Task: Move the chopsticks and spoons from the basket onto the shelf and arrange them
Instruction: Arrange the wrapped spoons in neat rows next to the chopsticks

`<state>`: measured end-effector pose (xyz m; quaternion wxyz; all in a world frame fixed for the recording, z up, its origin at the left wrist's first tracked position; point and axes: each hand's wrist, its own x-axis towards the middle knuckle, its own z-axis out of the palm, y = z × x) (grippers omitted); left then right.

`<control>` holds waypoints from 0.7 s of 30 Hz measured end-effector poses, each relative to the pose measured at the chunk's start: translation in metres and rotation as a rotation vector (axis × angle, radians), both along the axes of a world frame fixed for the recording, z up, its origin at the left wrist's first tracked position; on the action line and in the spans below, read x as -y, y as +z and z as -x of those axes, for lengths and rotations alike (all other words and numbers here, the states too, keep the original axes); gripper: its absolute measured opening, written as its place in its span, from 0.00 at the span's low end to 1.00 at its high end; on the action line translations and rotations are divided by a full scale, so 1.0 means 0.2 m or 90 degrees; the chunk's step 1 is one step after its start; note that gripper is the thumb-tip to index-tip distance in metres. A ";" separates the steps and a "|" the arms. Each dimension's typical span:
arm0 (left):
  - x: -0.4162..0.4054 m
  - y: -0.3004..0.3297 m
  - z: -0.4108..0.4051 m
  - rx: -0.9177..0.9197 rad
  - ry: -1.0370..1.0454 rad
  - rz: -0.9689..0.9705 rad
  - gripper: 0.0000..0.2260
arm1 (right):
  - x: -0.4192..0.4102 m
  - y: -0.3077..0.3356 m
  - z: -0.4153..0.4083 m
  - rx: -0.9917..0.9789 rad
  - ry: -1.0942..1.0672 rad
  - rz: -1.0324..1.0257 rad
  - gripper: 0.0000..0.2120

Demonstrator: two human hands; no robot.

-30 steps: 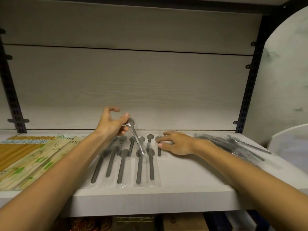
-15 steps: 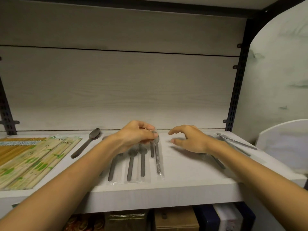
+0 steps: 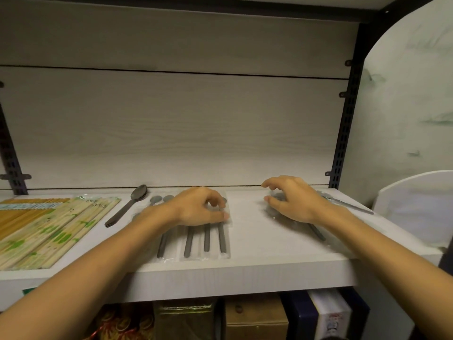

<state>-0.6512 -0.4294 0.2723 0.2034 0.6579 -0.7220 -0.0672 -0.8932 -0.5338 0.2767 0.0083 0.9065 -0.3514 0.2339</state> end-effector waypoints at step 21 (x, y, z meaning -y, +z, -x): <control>0.35 0.04 0.49 0.164 -0.154 0.011 0.15 | -0.04 0.00 0.42 -0.073 -0.085 0.003 0.11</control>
